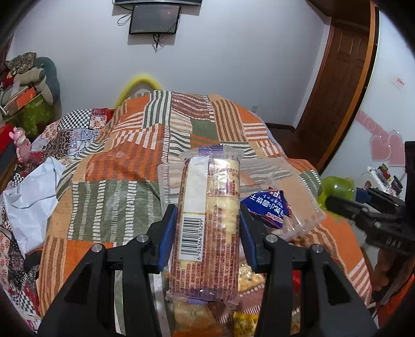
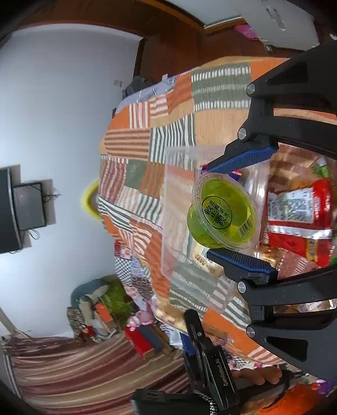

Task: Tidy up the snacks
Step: 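Place cracker roll in clear box with left tool while right places jelly cup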

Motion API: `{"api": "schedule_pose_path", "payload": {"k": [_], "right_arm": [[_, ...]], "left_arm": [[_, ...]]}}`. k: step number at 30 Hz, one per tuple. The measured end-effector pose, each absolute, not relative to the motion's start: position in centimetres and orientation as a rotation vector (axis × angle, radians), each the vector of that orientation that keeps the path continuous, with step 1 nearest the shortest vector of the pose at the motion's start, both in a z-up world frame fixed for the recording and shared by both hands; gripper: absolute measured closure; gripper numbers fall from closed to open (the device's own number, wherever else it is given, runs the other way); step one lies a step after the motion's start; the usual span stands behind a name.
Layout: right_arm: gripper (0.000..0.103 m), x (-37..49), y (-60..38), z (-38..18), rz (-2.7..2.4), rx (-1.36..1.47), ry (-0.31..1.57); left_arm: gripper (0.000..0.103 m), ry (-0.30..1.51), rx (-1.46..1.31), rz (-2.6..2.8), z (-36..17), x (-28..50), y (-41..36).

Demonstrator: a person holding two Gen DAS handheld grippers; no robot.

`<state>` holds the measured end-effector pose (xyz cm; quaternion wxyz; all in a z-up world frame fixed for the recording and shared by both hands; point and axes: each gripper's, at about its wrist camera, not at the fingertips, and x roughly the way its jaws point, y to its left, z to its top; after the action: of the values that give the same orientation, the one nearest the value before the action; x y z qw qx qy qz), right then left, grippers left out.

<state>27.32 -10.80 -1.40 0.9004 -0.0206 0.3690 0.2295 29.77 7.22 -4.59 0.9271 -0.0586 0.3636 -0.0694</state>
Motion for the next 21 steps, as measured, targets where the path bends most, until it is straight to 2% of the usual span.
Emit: {"api": "schedule_pose_path", "payload": {"k": [21], "right_arm": [[0.047,32.6,-6.2,-6.5,0.515,-0.151,0.937]], "left_arm": [[0.057,0.832,-0.113,-0.121,-9.2,35.2,7.4]]}}
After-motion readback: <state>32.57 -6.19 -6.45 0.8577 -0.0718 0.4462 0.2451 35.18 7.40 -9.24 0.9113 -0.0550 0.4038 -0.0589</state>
